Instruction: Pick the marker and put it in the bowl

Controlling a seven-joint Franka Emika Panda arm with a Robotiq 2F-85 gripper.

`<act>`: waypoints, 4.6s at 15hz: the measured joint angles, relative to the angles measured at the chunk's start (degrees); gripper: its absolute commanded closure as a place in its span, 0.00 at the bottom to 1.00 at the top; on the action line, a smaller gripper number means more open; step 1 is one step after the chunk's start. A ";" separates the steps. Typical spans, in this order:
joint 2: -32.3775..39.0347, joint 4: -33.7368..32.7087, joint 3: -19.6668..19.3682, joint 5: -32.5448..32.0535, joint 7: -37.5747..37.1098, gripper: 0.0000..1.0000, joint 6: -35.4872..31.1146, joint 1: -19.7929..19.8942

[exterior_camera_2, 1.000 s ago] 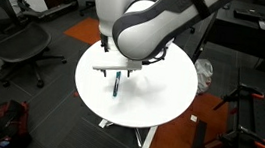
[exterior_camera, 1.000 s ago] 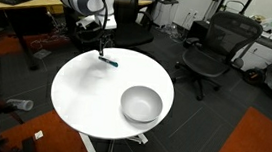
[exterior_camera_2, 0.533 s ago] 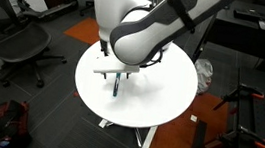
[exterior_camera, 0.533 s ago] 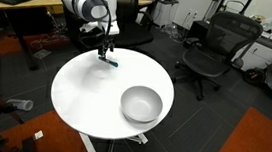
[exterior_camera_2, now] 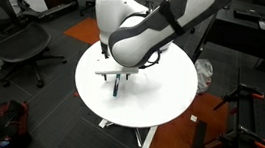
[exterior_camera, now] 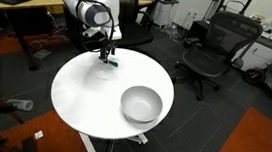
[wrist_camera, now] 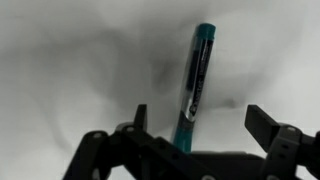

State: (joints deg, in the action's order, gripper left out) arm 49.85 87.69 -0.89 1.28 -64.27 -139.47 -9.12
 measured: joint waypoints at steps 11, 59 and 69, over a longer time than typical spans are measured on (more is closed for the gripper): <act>3.16 -3.36 -0.26 0.18 0.00 0.77 0.01 -0.10; -38.24 26.02 -8.79 -5.23 42.05 0.95 8.84 15.21; -27.88 22.13 -11.45 -7.83 42.46 0.95 4.92 15.53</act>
State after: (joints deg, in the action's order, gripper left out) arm 21.98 109.82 -12.34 -6.55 -21.81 -134.55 6.41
